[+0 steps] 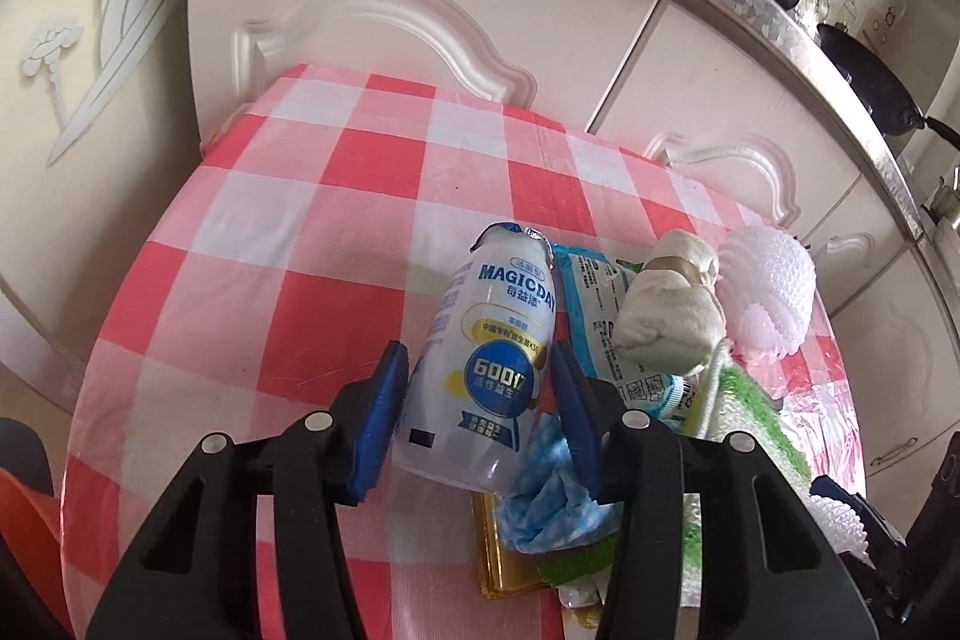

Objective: Collect trash
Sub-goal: 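Grasp the MAGICDAY bottle with the left gripper while the right gripper grasps the foam net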

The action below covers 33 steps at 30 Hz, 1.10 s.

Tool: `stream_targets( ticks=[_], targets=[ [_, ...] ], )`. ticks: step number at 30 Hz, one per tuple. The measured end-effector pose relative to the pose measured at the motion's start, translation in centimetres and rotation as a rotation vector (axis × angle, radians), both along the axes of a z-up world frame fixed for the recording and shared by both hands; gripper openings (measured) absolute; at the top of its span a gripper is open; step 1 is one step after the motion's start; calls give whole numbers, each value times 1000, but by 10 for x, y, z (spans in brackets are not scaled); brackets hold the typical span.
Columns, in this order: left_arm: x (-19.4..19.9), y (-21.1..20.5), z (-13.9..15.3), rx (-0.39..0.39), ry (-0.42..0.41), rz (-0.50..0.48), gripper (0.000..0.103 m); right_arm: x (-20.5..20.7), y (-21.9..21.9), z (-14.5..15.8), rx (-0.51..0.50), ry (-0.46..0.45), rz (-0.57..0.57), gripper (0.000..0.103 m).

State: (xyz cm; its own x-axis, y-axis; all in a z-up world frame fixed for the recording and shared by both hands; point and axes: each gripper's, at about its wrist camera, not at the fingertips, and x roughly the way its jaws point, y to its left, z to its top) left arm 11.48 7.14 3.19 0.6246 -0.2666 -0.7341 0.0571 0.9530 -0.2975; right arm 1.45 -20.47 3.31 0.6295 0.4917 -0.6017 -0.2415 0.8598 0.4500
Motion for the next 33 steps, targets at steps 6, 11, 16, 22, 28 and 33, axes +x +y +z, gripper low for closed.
stream_targets(
  ticks=[6,11,16,22,28,33],
  targets=[
    [-22,12,9,-31,-26,35,49,2,0,-5,-16,31,21,99],
    [-44,25,14,-58,-40,66,48,3,-1,-8,-48,51,42,99],
    [-66,37,15,-79,-43,95,45,1,1,-8,-94,50,78,99],
    [-91,51,11,-95,-37,117,45,-1,-5,-8,-68,50,89,99],
    [-92,52,7,-42,-18,97,45,-1,-9,-9,-40,47,87,99],
    [-91,44,-2,31,21,63,45,-2,-9,-8,-46,49,102,99]
  ],
)
